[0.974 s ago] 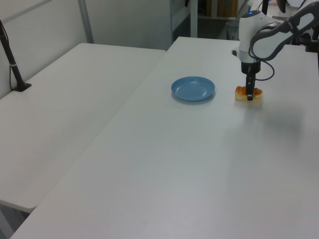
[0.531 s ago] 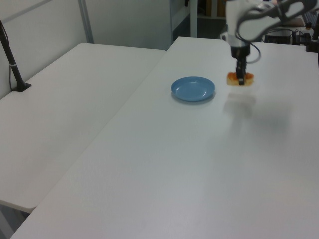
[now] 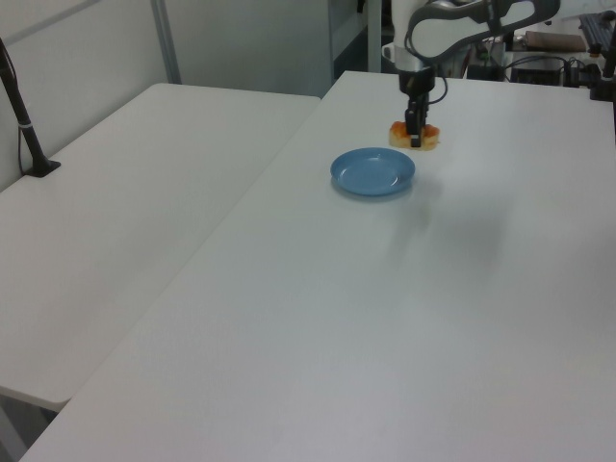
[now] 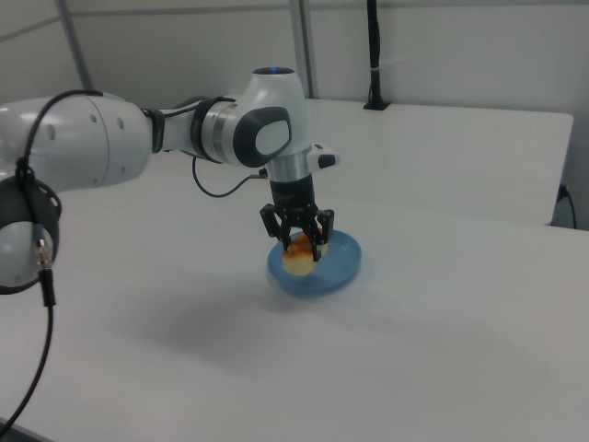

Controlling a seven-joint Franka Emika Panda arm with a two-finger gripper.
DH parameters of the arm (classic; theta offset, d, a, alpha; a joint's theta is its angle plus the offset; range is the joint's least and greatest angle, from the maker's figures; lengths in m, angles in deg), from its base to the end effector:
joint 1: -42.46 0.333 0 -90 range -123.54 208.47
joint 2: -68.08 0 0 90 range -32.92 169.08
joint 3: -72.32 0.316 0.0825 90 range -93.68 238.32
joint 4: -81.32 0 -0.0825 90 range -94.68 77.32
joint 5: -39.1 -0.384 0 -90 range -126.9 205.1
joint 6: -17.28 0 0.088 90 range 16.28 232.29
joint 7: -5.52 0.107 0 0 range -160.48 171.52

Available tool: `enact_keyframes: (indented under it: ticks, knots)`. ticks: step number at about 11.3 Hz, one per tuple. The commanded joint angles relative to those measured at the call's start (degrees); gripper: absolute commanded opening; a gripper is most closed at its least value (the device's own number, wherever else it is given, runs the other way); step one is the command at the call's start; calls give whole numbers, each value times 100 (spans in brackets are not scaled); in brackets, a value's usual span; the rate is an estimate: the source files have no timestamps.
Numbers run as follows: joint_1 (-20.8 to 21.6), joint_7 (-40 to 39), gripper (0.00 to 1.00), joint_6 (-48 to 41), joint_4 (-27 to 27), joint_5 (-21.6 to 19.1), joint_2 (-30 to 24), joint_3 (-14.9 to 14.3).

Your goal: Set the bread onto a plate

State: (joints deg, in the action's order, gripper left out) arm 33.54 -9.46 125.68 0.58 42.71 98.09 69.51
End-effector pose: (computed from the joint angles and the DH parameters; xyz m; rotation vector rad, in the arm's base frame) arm 0.6870 -0.1411 0.3966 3.0652 0.1287 -0.0902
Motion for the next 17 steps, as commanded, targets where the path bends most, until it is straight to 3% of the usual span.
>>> enact_keyframes:
  ticks: [1,4,5,6,7,8,9,12,14,15,17]
  knots:
    - [277,608,62,565,612,-71,637,-18]
    - [391,892,66,1201,603,-44,910,-18]
    - [400,892,73,1228,603,-36,963,-18]
    - [400,892,87,1332,595,-35,972,-18]
    - [383,883,90,1351,586,-35,964,-18]
    - [374,883,100,1333,577,-35,920,-18]
    - [365,883,100,1238,542,-62,746,-18]
    - [427,901,100,317,262,-62,-123,-18]
    - [462,909,100,-159,-238,-27,-1027,-27]
    - [549,1014,100,-657,-423,-27,-1597,-27]
    - [821,1452,100,-1257,-425,-27,-2189,-18]
